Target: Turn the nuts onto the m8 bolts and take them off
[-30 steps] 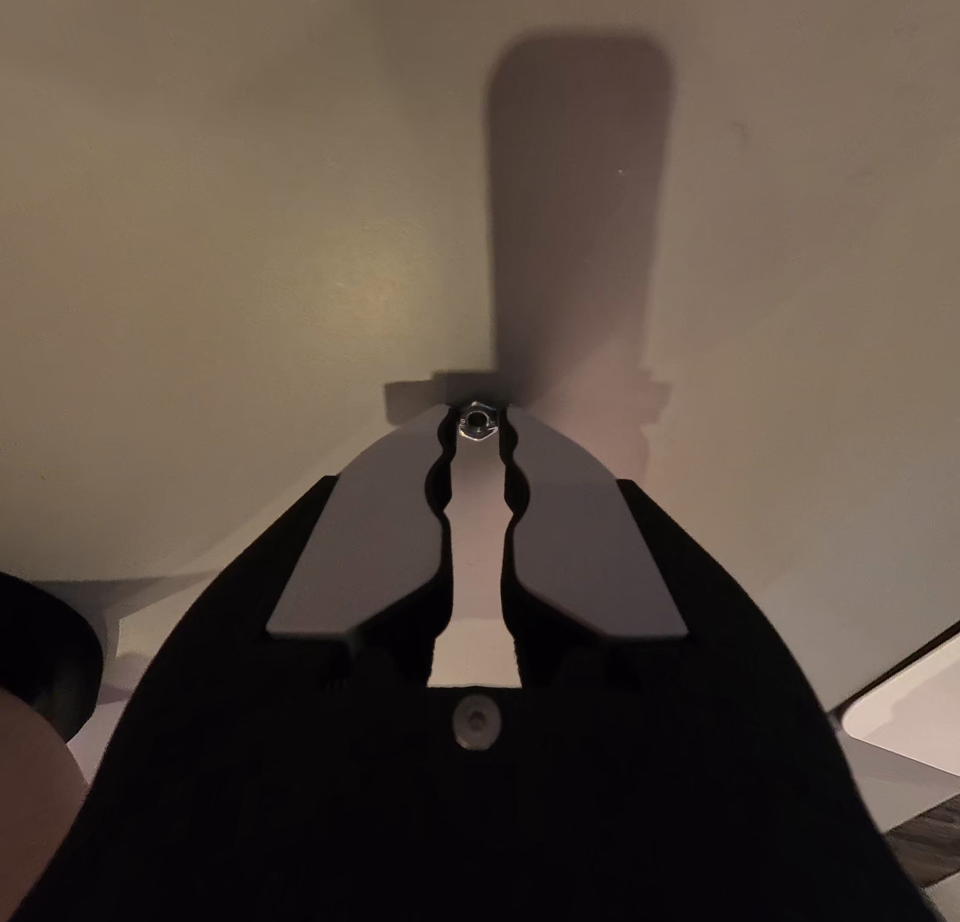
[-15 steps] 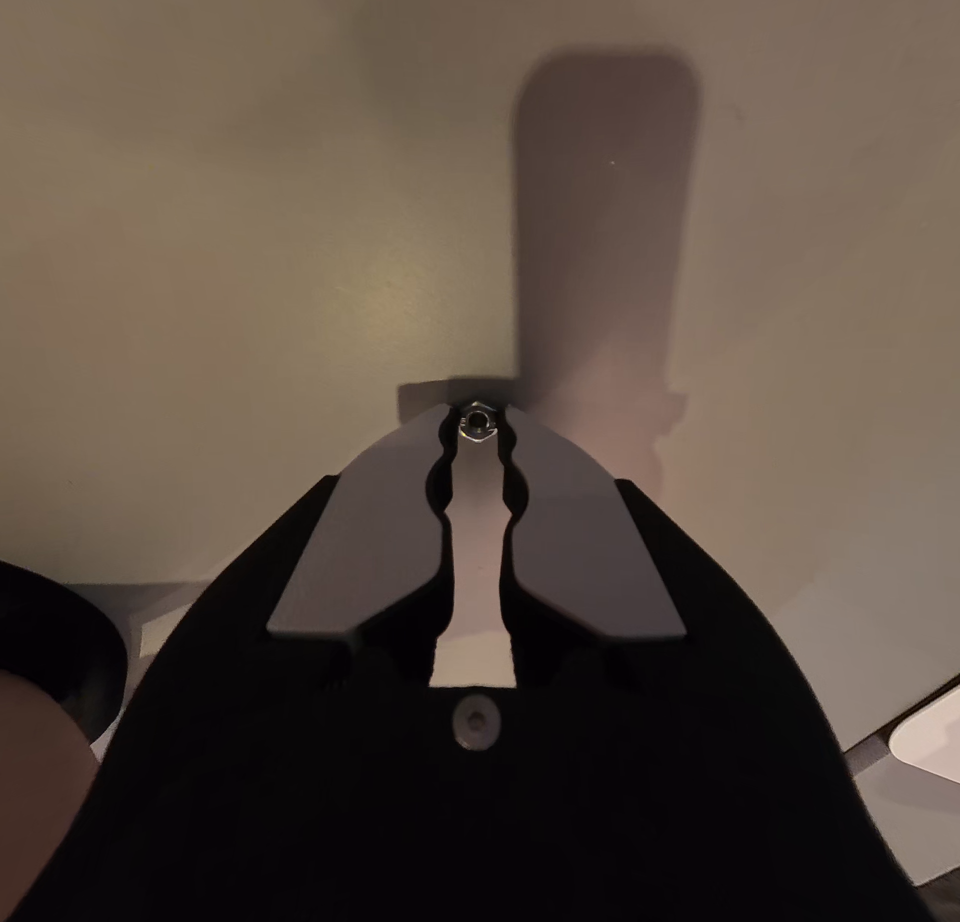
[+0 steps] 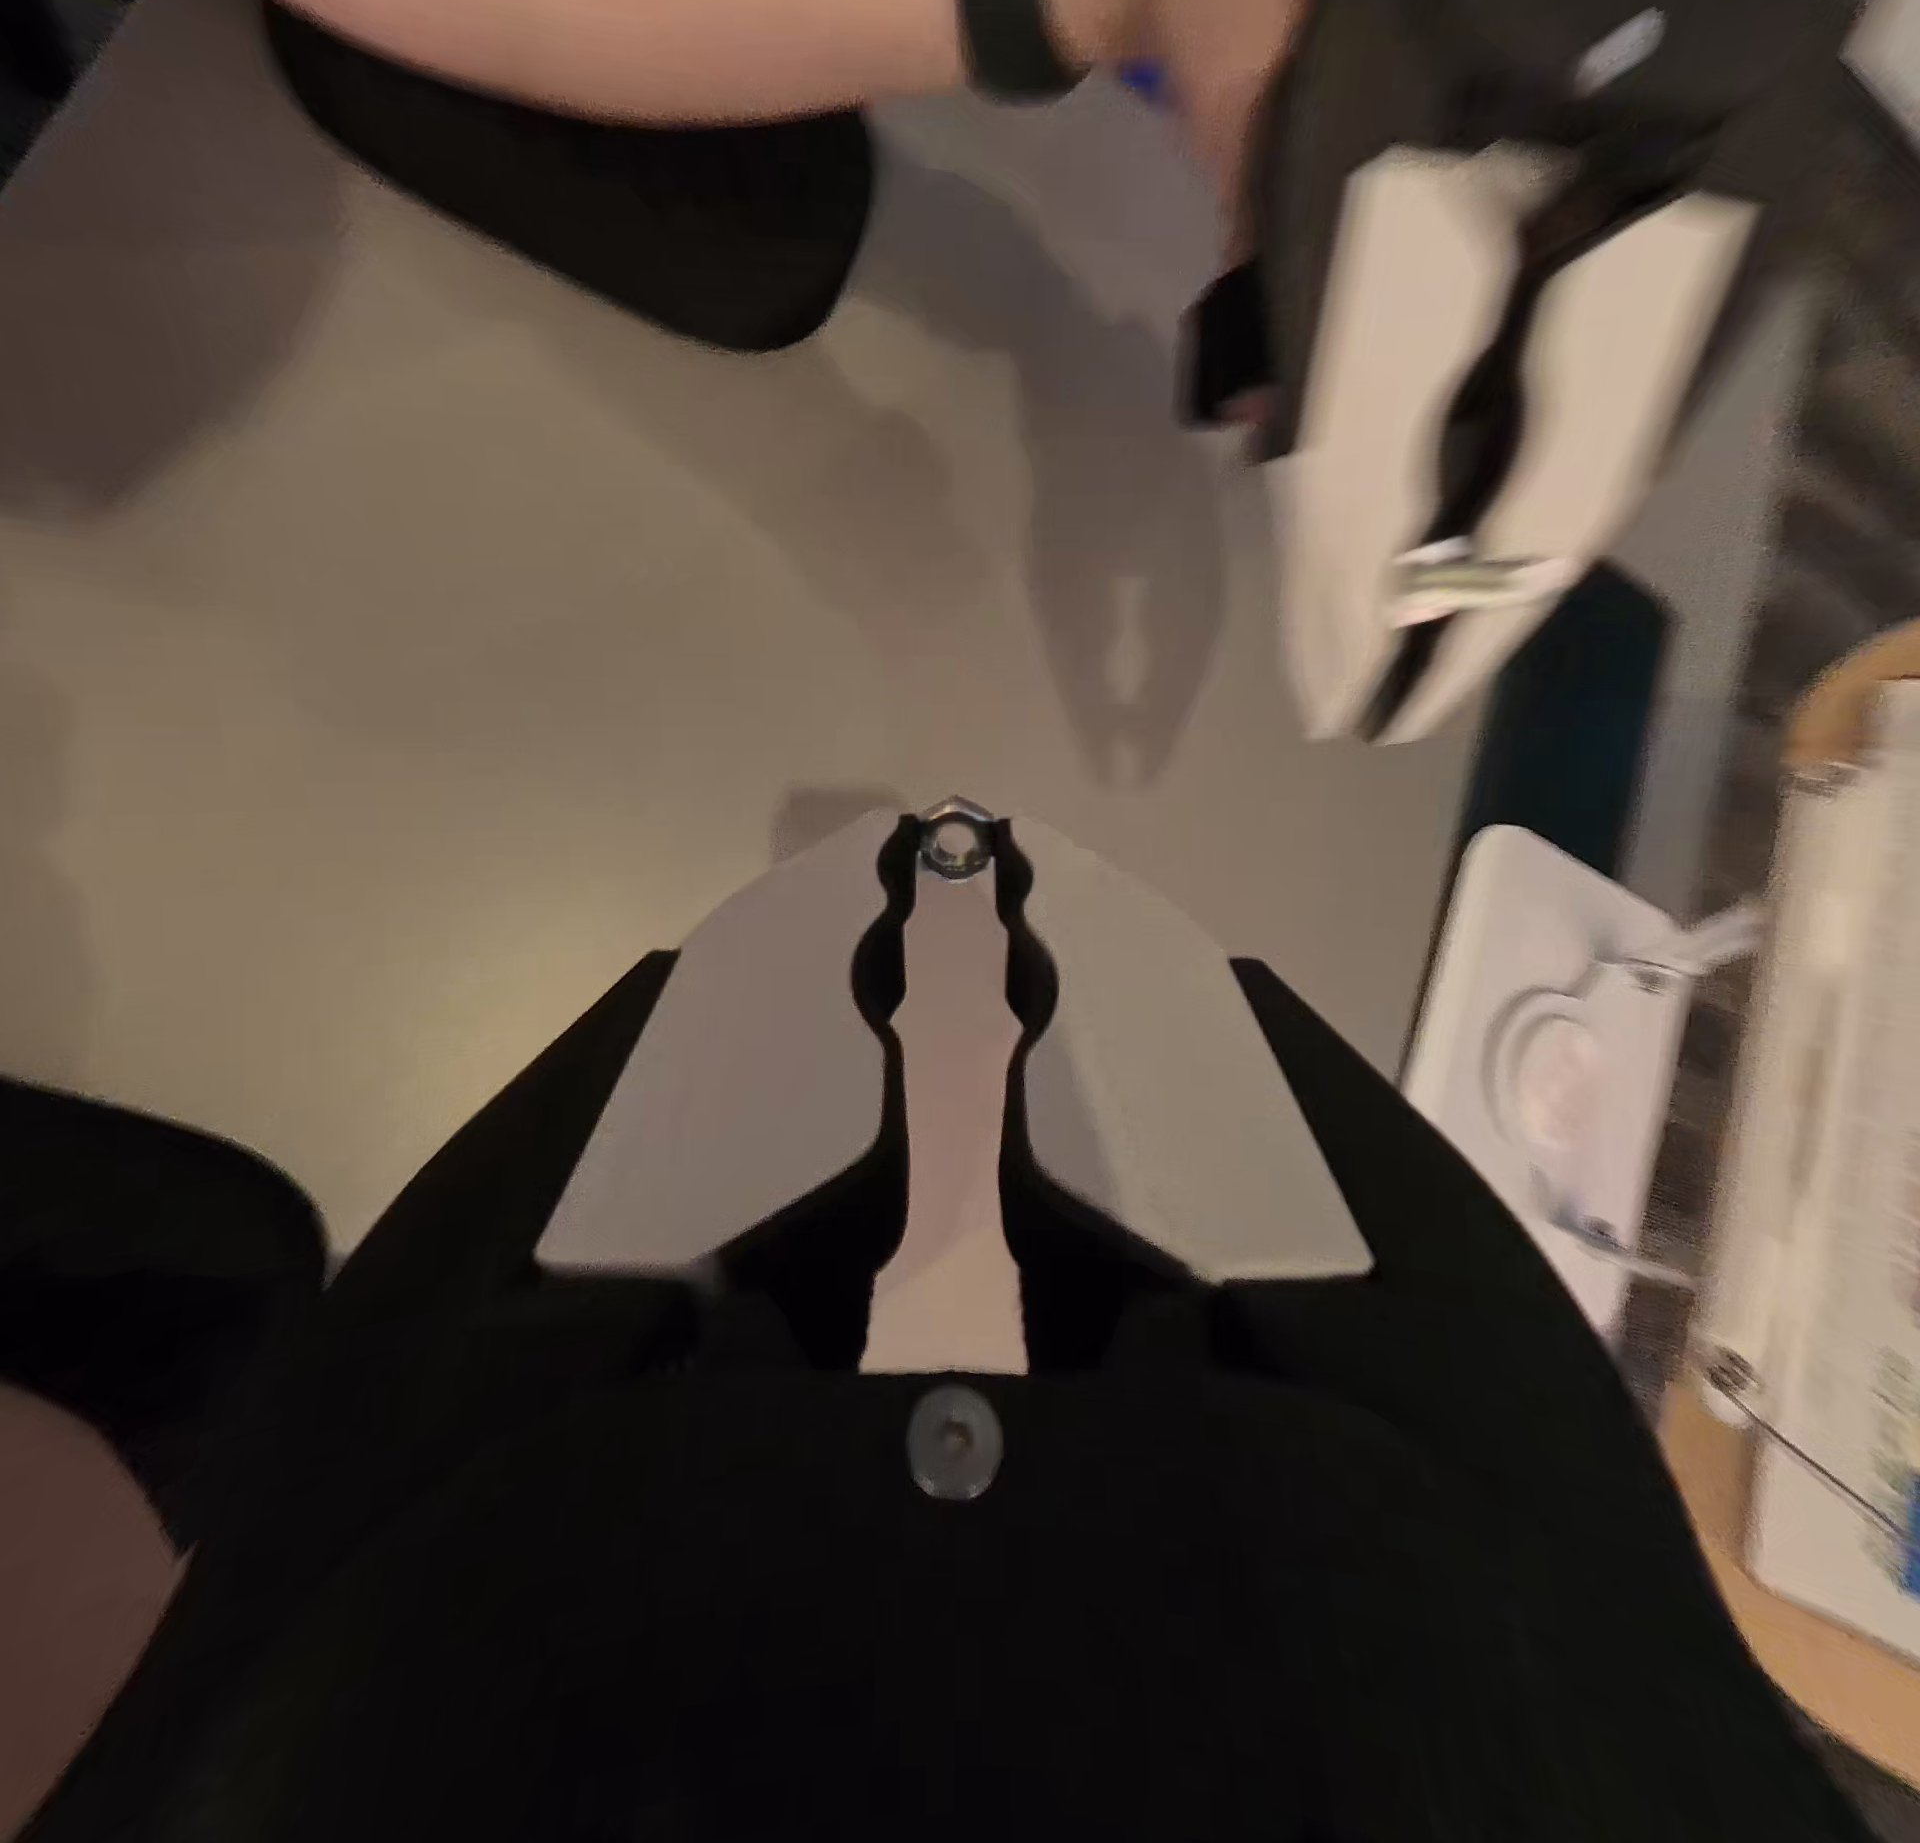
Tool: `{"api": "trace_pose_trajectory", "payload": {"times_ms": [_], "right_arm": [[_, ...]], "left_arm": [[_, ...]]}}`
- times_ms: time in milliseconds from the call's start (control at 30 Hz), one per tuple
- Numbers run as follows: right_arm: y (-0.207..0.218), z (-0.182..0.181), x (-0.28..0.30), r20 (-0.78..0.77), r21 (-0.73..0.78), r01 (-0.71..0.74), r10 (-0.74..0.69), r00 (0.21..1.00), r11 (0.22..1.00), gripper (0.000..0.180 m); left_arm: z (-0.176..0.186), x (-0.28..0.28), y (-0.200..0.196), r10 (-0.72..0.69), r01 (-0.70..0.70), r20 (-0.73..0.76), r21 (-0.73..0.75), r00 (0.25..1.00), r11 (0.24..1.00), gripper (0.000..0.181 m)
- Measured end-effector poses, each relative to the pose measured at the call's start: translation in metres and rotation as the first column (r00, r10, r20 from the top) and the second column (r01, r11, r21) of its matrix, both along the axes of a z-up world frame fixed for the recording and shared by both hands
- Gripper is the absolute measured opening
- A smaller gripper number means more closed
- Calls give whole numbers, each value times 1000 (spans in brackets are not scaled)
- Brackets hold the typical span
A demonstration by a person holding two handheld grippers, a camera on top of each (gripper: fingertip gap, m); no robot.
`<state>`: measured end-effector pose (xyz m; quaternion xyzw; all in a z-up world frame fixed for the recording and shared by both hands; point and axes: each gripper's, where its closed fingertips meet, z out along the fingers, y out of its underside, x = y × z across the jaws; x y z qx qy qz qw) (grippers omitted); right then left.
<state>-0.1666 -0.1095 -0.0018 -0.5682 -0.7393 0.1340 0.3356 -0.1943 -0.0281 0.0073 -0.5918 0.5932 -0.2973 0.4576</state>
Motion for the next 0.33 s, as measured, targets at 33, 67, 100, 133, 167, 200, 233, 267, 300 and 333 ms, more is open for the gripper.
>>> {"api": "trace_pose_trajectory", "payload": {"times_ms": [33,67,100,133,167,200,233,267,300,333], "right_arm": [[4,10,5,-38,38,25,-24,999,999,14],[8,18,9,-69,70,50,-45,997,996,14],[11,24,12,-94,93,68,-60,994,993,14],[14,28,14,-111,110,82,-70,991,991,14],[16,30,15,-121,117,91,-77,990,989,14],[18,29,15,-121,119,97,-82,989,988,14],[20,27,15,-109,122,103,-89,990,987,14],[23,23,16,-87,129,109,-98,991,986,14],[25,18,16,-64,137,113,-105,992,984,14],[27,14,15,-42,141,111,-106,994,984,14]], "left_arm": [[-8,7,-5,-35,36,-25,8,999,999,10],[-15,14,-10,-67,67,-44,17,997,998,10],[-20,20,-14,-91,92,-57,23,994,995,10],[-25,26,-19,-118,120,-71,24,990,993,10],[-30,30,-24,-144,147,-87,27,986,989,10],[-35,35,-28,-163,168,-101,37,981,985,10],[-39,39,-31,-176,183,-120,48,977,982,10],[-43,41,-34,-186,196,-145,59,972,979,10],[-46,43,-36,-191,205,-166,73,968,976,10],[-48,44,-38,-195,213,-177,88,965,973,10]]}}
